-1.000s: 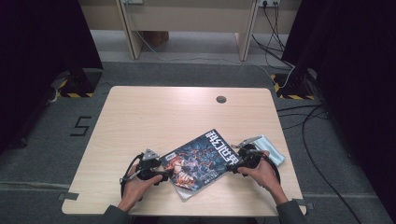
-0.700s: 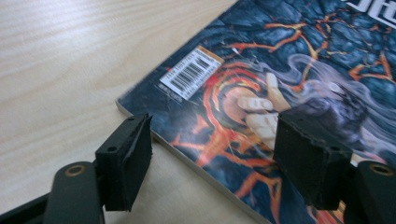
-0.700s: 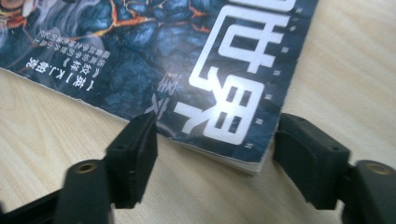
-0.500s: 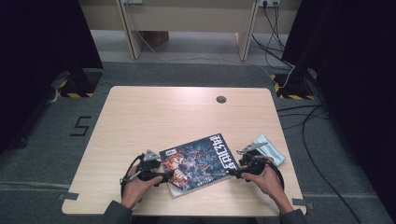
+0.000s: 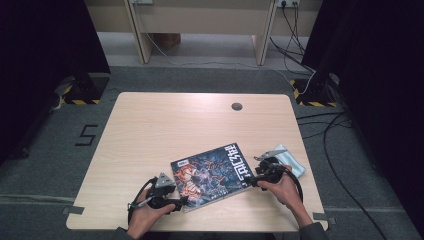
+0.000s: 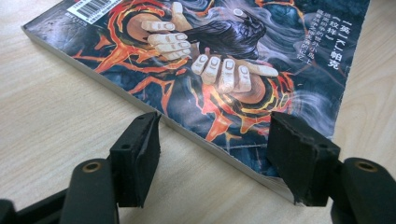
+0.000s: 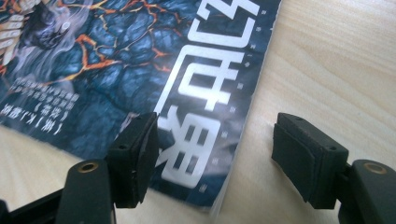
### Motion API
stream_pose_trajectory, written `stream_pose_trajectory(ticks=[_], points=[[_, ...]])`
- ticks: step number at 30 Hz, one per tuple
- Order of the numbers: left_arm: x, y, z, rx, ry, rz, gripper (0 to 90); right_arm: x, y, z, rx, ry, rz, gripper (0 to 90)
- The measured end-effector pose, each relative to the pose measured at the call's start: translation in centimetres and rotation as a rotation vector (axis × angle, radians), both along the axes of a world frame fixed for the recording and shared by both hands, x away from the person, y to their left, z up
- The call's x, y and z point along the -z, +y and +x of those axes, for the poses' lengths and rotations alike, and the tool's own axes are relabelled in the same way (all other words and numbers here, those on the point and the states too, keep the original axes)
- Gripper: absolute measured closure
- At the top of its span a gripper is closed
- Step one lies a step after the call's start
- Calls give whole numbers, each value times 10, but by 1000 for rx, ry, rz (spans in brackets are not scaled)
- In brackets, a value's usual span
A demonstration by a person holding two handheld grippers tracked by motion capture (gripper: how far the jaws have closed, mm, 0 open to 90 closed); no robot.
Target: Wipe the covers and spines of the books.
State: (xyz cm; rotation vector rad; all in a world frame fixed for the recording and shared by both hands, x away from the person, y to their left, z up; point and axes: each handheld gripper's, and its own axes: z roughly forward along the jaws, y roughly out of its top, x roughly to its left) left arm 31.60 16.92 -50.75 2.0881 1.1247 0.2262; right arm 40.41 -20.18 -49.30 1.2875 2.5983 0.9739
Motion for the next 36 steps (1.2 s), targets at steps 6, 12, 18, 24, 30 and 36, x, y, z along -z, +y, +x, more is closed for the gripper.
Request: stream_pose_trajectory(ticks=[6,12,18,24,30,36], points=[[0,-1,4,21,-7,1,375,2,8,5,-15,-3,10,342],[1,3,11,25,-11,-14,425,1,12,-1,-19,17,18,319],[1,8,27,14,-11,-24,456,-2,13,-16,-10,59,4,273],[1,11,48,-7,-7,-29,470,-3,16,-31,-27,77,-9,256],[1,11,62,-26,-12,-29,471,-3,18,-42,-58,79,-13,271],[0,10,57,-45,3,-17,401,-3,11,-35,-42,8,-45,320]])
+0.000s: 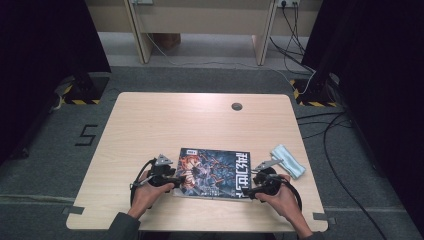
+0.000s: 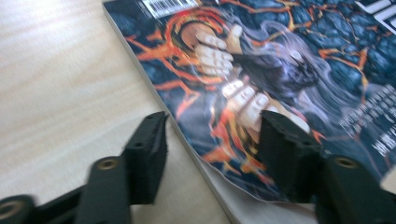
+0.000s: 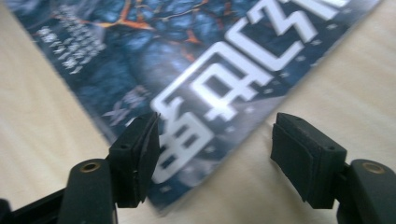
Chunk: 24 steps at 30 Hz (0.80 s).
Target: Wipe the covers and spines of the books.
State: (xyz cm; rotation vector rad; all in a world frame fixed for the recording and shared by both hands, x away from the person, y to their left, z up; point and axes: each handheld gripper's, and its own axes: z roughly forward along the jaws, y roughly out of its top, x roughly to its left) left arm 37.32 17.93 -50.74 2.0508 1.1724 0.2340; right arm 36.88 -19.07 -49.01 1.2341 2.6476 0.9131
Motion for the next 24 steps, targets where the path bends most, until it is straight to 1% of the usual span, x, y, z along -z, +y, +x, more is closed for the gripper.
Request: stream_pose_trajectory(ticks=[1,2,3,5,6,8,9,10,12,13,16,18,20,22,24], points=[[0,0,-4,2,4,-2,382,1,-2,2,6,-10,4,320],[-1,0,-8,6,8,-1,364,2,-3,4,16,-8,12,320],[-1,1,-13,11,7,2,351,2,-5,6,18,-14,15,320],[-2,1,-23,18,4,16,350,2,-7,8,24,-27,21,317],[-3,2,-27,20,1,24,352,2,-8,10,24,-35,22,316],[-5,2,-35,24,-14,47,367,2,-9,11,30,-38,26,314],[-5,3,-38,28,-15,55,379,3,-9,12,34,-36,26,313],[-4,4,-41,29,-15,54,386,3,-10,12,34,-35,26,313],[-3,6,-46,35,-11,37,421,4,-10,13,36,-33,29,311],[-1,7,-47,45,-12,45,438,4,-10,14,39,-31,29,311],[0,6,-48,54,-21,42,469,5,-10,15,29,-37,28,310],[0,7,-47,58,-28,41,492,4,-9,14,37,-32,29,310],[0,7,-45,57,-30,37,529,5,-9,14,31,-28,29,306],[1,9,-42,56,-29,31,542,5,-8,14,30,-24,35,306],[1,11,-39,53,-32,38,553,5,-8,14,23,-16,43,305]])
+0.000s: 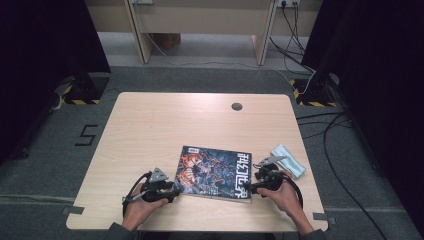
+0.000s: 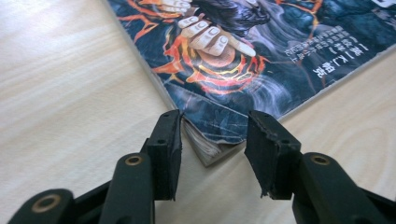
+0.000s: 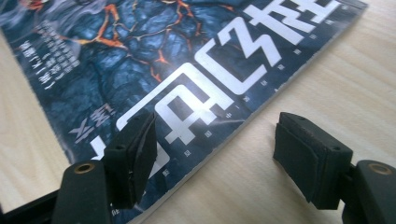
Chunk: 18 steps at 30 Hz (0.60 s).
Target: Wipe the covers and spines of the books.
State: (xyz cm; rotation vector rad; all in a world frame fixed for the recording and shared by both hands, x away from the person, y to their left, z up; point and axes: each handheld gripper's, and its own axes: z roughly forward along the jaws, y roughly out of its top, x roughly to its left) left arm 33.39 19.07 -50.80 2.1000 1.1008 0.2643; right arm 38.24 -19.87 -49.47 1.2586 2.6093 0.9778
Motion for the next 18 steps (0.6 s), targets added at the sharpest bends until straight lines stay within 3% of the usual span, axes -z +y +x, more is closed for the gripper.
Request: stream_pose_trajectory(ticks=[6,11,14,16,18], points=[[0,2,9,-12,-1,0,560,1,7,-2,-27,30,51,286],[1,5,19,-49,-12,5,566,-1,10,-7,-27,51,45,282],[1,9,25,-72,-18,2,575,-1,12,-12,-54,66,47,288],[1,8,29,-87,-38,39,559,-1,16,-17,-74,88,64,294],[2,10,33,-100,-37,28,560,-3,22,-21,-86,91,46,293]])
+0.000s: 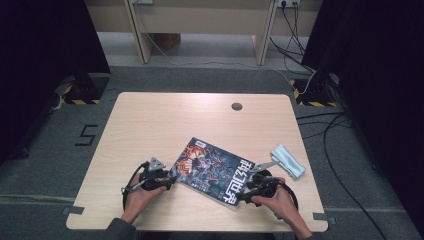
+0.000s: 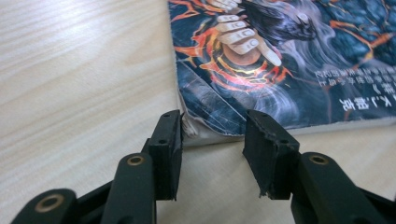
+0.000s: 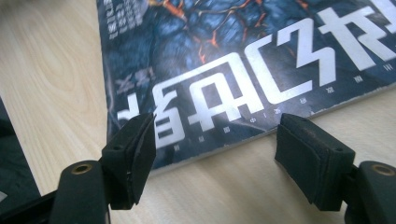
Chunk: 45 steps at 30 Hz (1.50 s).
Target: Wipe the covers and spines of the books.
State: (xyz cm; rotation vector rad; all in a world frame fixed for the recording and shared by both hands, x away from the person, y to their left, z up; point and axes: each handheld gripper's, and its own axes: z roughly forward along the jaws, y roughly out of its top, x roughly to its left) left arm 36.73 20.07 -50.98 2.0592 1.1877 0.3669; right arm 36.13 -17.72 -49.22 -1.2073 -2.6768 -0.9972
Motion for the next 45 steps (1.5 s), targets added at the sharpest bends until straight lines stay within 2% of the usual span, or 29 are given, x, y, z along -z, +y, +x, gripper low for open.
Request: stream_pose_trajectory(ticks=[2,4,5,7,10,12,17,22,25,27,29,31,32,34,37,41,45], points=[[0,1,4,-17,2,-12,559,-1,5,-2,-15,-8,-30,294],[0,3,6,-34,6,-19,536,-2,5,-1,-30,-1,-33,331],[0,3,6,-36,8,-21,518,-3,3,0,-27,-1,-29,366],[-1,4,4,-42,9,-25,487,-5,-1,2,-8,-9,-26,353],[-4,6,-2,-53,8,-51,442,-9,-11,8,27,-48,-7,342],[-7,6,-10,-47,4,-60,437,-11,-16,14,53,-74,4,342],[-12,-2,-30,-4,10,-81,417,-12,-22,29,83,-104,5,338],[-6,-16,-45,42,68,-124,391,-9,-22,49,104,-119,2,328],[-2,-27,-43,63,83,-116,386,-6,-20,61,117,-109,-4,321],[-1,-33,-41,72,76,-107,385,-3,-18,69,123,-104,-7,310],[-1,-38,-38,83,73,-105,385,-3,-15,76,119,-93,7,308],[-1,-41,-37,86,68,-103,386,-1,-10,82,98,-82,0,281],[-1,-41,-35,83,69,-104,387,1,-8,84,97,-69,1,271],[0,-40,-32,74,69,-118,394,4,-3,87,87,-79,-8,279],[0,-39,-28,67,74,-137,398,3,-2,87,81,-65,-7,277],[0,-38,-23,56,69,-128,386,3,-5,84,60,-4,59,344],[0,-36,-20,48,77,-149,392,5,-3,81,38,32,108,362]])
